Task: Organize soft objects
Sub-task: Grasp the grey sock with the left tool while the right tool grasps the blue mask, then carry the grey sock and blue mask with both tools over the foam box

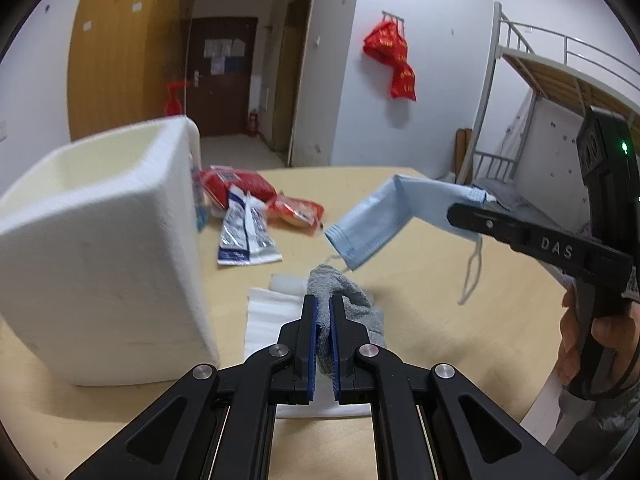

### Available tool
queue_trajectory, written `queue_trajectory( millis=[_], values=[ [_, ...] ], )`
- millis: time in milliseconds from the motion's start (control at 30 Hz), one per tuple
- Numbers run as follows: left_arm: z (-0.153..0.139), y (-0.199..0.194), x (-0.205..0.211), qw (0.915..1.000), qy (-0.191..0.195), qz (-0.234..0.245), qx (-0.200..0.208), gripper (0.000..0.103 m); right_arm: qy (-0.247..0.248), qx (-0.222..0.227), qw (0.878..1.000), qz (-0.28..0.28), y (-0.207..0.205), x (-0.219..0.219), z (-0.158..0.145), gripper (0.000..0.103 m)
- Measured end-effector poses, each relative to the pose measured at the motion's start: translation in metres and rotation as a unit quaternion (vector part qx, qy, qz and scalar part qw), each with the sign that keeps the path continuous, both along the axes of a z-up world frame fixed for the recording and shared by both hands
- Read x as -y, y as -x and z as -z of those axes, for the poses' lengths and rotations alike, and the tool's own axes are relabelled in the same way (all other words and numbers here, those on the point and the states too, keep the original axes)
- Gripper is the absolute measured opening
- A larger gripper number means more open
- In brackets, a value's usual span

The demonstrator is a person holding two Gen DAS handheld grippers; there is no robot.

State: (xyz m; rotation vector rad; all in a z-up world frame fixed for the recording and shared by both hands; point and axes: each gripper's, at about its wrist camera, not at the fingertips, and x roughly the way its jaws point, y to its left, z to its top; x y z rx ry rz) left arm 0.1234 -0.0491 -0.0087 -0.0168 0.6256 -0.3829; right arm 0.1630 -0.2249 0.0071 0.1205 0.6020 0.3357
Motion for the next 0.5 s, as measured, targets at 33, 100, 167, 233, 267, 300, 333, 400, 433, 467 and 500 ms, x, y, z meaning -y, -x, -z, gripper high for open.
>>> queue_trajectory(
  millis=[33, 100, 167, 233, 267, 300, 333, 400, 433, 467, 500],
  values=[
    [-0.003, 0.003, -0.002, 1.0, 0.001, -0.002, 0.005, 0.006, -0.001, 0.003, 1.0, 0.0, 0.003, 0.0, -0.002, 0.011],
    [-0.011, 0.01, -0.005, 0.9998, 0.005, -0.008, 0.015, 0.006, -0.002, 0.013, 1.0, 0.001, 0.013, 0.001, -0.008, 0.011],
    [-0.018, 0.018, -0.007, 0.9996, 0.007, -0.012, 0.026, 0.006, -0.004, 0.019, 1.0, -0.001, 0.019, 0.0, -0.012, 0.011],
    [-0.025, 0.027, -0.008, 0.9992, 0.004, -0.013, 0.039, 0.006, -0.004, 0.026, 1.0, -0.002, 0.027, -0.001, -0.015, 0.011],
    [-0.028, 0.032, -0.008, 0.9988, 0.003, -0.016, 0.046, 0.006, -0.005, 0.028, 1.0, -0.004, 0.03, -0.002, -0.016, 0.011],
    [-0.031, 0.036, -0.009, 0.9986, 0.002, -0.017, 0.05, 0.006, -0.007, 0.031, 0.999, -0.006, 0.034, -0.002, -0.018, 0.011],
    [-0.032, 0.038, -0.01, 0.9985, 0.003, -0.019, 0.052, 0.006, -0.006, 0.034, 0.999, -0.007, 0.037, -0.004, -0.019, 0.011],
    [-0.037, 0.045, -0.013, 0.9979, 0.001, -0.026, 0.06, 0.006, -0.007, 0.04, 0.999, -0.01, 0.043, -0.005, -0.021, 0.011],
    [-0.037, 0.047, -0.014, 0.9977, 0.001, -0.028, 0.062, 0.006, -0.007, 0.043, 0.999, -0.011, 0.046, -0.006, -0.022, 0.011],
    [-0.039, 0.05, -0.015, 0.9974, 0.002, -0.032, 0.064, 0.006, -0.007, 0.045, 0.999, -0.011, 0.049, -0.006, -0.023, 0.011],
    [-0.04, 0.052, -0.016, 0.9973, 0.002, -0.034, 0.066, 0.006, -0.008, 0.046, 0.999, -0.012, 0.051, -0.006, -0.024, 0.011]
  ],
)
